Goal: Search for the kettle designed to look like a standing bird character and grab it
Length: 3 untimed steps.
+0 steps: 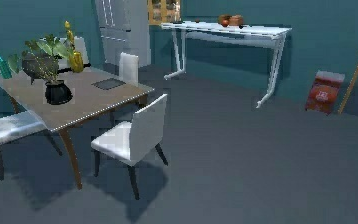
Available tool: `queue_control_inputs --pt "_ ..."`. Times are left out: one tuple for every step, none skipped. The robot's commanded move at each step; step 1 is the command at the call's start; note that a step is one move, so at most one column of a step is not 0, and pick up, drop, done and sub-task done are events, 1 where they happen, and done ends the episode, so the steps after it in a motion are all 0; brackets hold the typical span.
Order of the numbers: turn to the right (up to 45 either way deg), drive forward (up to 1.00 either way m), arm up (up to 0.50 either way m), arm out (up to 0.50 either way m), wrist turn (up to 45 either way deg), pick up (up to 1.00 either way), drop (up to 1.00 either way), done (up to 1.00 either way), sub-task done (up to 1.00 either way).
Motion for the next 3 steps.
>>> queue_control_inputs --pt "0.0 0.0 0.38 0.0 0.0 0.0 0.0 0.0 0.0" --pt "0.0 0.0 0.0 0.48 0.0 0.0 0.0 0.0 0.0" --pt "0.0 0.0 0.0 0.0 45.0 0.0 0.0 0.0 0.0"
